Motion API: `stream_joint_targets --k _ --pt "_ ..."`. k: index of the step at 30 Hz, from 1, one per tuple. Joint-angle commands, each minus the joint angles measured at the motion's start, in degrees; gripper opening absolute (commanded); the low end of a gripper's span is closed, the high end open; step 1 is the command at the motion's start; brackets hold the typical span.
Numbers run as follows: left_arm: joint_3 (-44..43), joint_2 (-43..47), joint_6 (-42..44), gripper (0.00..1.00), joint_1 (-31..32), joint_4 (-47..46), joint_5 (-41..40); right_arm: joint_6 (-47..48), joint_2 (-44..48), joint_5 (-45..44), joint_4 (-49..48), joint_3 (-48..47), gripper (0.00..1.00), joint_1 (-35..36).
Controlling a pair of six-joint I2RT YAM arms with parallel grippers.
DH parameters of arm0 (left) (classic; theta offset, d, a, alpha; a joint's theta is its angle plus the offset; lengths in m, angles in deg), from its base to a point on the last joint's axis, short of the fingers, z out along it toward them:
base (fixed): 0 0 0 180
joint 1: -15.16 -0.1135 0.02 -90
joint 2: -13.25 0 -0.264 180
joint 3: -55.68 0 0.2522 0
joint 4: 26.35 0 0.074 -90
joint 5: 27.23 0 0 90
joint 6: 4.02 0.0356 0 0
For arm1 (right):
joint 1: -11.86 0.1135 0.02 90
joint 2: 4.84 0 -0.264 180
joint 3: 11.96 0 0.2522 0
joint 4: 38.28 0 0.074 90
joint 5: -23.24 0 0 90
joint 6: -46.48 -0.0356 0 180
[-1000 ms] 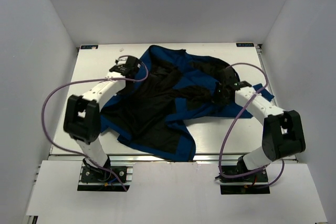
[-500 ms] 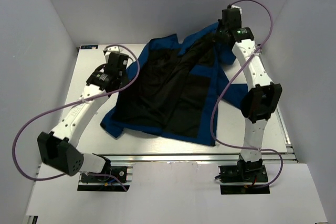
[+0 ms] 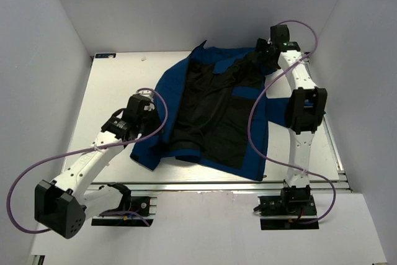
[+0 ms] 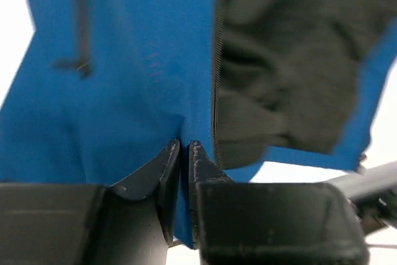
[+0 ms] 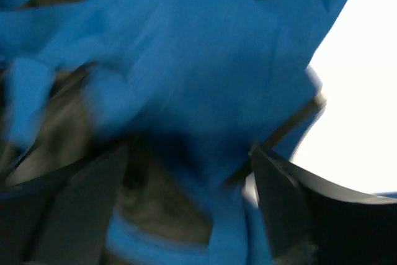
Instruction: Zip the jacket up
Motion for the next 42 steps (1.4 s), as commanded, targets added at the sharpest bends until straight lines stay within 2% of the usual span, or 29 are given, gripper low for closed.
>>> stream_joint_targets --k 1,2,4,5,6,7,8,10,12,14,16,17,18,21,22,28,31,34,35,36,37,40,42 --pt "-1.3 2.51 0.41 0.22 2.47 -7.08 7.24 4.59 15.35 2.48 1.32 1.9 0.89 0.88" --pt "-1.57 2.25 0.59 0.27 3.6 -7.34 6.9 4.69 17.48 1.87 2.72 5.91 0.89 0.88" --pt "-1.84 1.98 1.12 0.28 4.31 -8.04 7.59 3.47 26.06 -0.77 5.53 12.95 0.89 0.79" --pt "-1.75 1.72 1.03 0.28 5.01 -9.18 8.55 1.37 29.16 -2.17 6.16 22.82 0.89 0.88" --pt "-1.4 1.55 0.86 0.28 5.54 -10.06 9.34 -0.22 32.85 -2.71 6.25 28.75 0.89 0.79" --pt "-1.13 1.46 0.77 0.27 6.07 -12.42 10.22 -1.54 40.19 -2.8 4.6 34.9 0.89 0.88" --pt "-0.87 1.37 0.51 0.21 7.64 -13.66 10.67 -4.16 43.92 -1.58 3.28 47.23 0.89 0.88" --pt "-0.08 0.67 -1.16 0.13 9.49 -16.73 10.67 -5.85 54.7 1.14 -0.58 58.37 0.89 0.88" --pt "0.8 -0.99 -1.51 0.12 13.35 -18.15 11.02 -8.66 60.8 3.43 -2.35 71.7 0.89 0.88" --pt "2.64 -2.14 -2.13 0.11 17.23 -18.86 9.89 -10.33 67.06 6.68 -2.45 80.52 0.89 0.88" --pt "5.18 -3.02 -3.27 0.1 18.81 -19.12 8.57 -12.0 71.1 9.84 -2.19 85.21 0.89 0.96" --pt "6.07 -2.76 -3.8 0.13 19.34 -19.3 8.21 -12.45 72.16 11.51 -2.79 87.49 0.89 1.31" --pt "6.86 -1.72 -4.76 0.32 19.43 -19.39 8.04 -13.58 74.0 11.44 -3.15 91.61 0.89 1.4" --pt "8.27 1.27 -5.38 0.76 19.43 -19.39 5.76 -14.56 75.51 11.61 -4.73 95.68 0.89 1.58" --pt "8.27 3.37 -5.38 0.98 19.43 -19.13 3.75 -14.73 75.42 12.14 -5.34 97.34 0.89 1.58" --pt "5.64 6.38 -3.63 0.98 19.43 -18.33 -5.23 -17.28 70.07 12.14 -11.32 100.61 0.87 4.74" --pt "3.36 4.19 -3.1 0.98 19.35 -18.33 -6.64 -19.12 66.91 13.01 -15.01 101.67 0.8 7.37" --pt "1.24 0.15 -3.54 0.98 19.35 -18.5 -8.84 -20.88 64.88 13.29 -17.9 101.32 0.52 9.66" --pt "1.24 -0.64 -3.45 0.98 19.26 -19.12 -9.28 -21.41 64.7 13.2 -18.53 100.88 0.26 9.84" --pt "1.68 -2.13 -3.45 0.98 19.26 -19.91 -9.89 -22.02 64.87 12.76 -18.97 100.44 0.08 9.84" --pt "2.03 -2.93 -3.45 0.98 18.82 -22.09 -9.72 -22.29 65.14 11.02 -18.28 99.74 0.0 9.75" --pt "3.35 -6.79 -3.8 0.98 16.72 -25.18 -7.7 -19.84 66.63 6.37 -13.55 93.87 0.0 9.75" --pt "3.79 -9.95 -4.24 0.98 14.7 -26.06 -4.64 -17.39 67.77 -2.94 -4.42 86.43 0.0 9.75"
